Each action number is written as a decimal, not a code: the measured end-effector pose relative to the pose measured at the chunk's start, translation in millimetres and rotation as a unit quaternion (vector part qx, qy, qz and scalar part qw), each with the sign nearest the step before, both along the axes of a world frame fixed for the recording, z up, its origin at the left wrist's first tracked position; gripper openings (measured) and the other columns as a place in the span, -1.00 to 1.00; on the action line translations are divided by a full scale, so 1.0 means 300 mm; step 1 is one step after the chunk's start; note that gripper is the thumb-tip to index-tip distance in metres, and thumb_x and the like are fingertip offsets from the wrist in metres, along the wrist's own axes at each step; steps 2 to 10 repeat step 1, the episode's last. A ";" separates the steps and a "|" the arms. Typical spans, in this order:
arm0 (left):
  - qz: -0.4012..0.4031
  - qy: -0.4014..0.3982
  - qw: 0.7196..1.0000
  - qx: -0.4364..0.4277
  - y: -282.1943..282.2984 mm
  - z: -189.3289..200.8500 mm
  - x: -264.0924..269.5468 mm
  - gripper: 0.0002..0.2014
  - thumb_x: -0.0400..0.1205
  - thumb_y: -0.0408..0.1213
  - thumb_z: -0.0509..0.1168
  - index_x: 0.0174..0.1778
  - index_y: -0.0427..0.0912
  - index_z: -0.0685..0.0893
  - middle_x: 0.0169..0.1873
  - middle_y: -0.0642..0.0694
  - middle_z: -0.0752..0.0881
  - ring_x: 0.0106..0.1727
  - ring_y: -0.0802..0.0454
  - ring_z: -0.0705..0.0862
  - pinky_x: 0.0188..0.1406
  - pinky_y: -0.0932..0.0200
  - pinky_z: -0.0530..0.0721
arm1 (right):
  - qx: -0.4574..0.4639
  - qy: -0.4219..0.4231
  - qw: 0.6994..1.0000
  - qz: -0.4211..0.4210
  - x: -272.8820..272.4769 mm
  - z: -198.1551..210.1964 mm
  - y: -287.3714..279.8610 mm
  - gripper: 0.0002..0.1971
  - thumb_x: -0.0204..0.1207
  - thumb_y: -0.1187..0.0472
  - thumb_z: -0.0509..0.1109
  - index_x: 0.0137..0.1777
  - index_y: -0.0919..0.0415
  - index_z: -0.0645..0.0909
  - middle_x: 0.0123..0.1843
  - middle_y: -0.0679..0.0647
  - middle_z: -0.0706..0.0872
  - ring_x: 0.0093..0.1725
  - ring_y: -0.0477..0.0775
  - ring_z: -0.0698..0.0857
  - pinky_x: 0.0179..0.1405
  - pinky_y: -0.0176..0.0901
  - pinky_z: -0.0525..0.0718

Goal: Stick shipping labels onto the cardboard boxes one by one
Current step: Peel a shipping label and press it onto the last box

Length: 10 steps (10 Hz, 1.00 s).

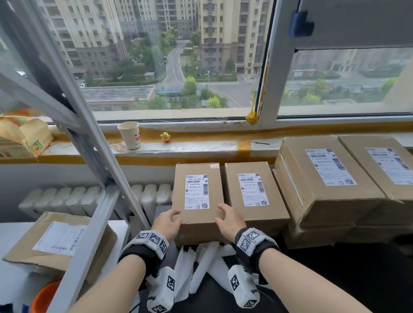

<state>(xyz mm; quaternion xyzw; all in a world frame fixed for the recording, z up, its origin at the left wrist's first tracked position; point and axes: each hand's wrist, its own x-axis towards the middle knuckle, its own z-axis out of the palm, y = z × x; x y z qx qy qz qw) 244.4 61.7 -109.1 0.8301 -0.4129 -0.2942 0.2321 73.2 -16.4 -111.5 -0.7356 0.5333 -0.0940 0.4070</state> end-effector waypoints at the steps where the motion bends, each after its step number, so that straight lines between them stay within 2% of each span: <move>1: -0.016 -0.012 1.000 -0.008 0.032 0.022 -0.032 -0.66 0.69 -0.22 0.17 0.37 -0.17 0.58 0.29 -0.15 0.67 0.26 -0.06 0.65 0.21 0.19 0.55 | -0.007 -0.001 1.000 -0.003 -0.023 0.013 0.033 -0.56 0.61 0.20 0.26 0.50 0.16 0.42 0.45 0.10 0.56 0.43 0.10 0.53 0.43 -0.12 0.45; 10: -0.016 -0.012 1.000 -0.008 0.032 0.022 -0.032 -0.66 0.69 -0.22 0.17 0.37 -0.17 0.58 0.29 -0.15 0.67 0.26 -0.06 0.65 0.21 0.19 0.55 | -0.007 -0.001 1.000 -0.003 -0.023 0.013 0.033 -0.56 0.61 0.20 0.26 0.50 0.16 0.42 0.45 0.10 0.56 0.43 0.10 0.53 0.43 -0.12 0.45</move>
